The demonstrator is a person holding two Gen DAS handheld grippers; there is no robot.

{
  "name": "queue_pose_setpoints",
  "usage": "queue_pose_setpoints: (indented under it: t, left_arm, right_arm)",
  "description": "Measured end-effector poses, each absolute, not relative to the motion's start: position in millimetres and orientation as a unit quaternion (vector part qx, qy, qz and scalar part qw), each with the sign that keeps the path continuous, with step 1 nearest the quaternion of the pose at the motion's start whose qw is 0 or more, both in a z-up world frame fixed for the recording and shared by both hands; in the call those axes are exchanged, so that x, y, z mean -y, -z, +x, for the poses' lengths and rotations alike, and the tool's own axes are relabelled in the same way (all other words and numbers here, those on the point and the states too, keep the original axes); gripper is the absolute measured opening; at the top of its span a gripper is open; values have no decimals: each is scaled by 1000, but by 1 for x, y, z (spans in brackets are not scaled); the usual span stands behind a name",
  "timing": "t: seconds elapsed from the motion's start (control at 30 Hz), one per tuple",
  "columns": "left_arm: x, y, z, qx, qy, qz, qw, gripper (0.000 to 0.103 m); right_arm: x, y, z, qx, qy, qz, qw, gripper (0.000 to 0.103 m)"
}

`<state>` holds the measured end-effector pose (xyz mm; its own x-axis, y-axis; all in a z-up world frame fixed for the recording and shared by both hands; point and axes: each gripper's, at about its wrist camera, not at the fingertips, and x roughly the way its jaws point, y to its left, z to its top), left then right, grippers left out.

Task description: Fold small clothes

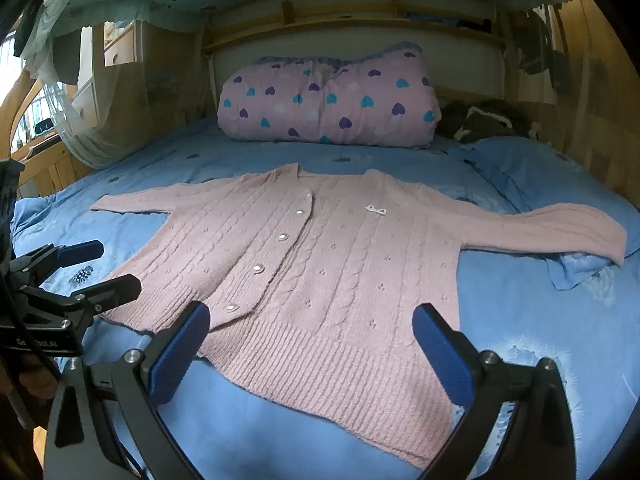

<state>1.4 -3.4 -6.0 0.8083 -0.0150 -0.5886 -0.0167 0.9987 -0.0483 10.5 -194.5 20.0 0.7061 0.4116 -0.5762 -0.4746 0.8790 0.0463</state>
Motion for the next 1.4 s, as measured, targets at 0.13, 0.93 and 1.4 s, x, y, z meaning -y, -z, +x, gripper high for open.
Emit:
queue_pose_setpoints:
  t: [0.13, 0.93, 1.4]
  left_arm:
    - [3, 7, 2, -311, 0, -28, 950, 99]
    - [-3, 4, 2, -314, -4, -37, 949, 99]
    - [-2, 5, 3, -318, -3, -38, 947, 99]
  right_arm:
    - [194, -19, 9, -299, -243, -55, 921, 103]
    - [185, -13, 8, -308, -250, -67, 915, 103]
    - [185, -13, 8, -310, -252, -68, 914, 103]
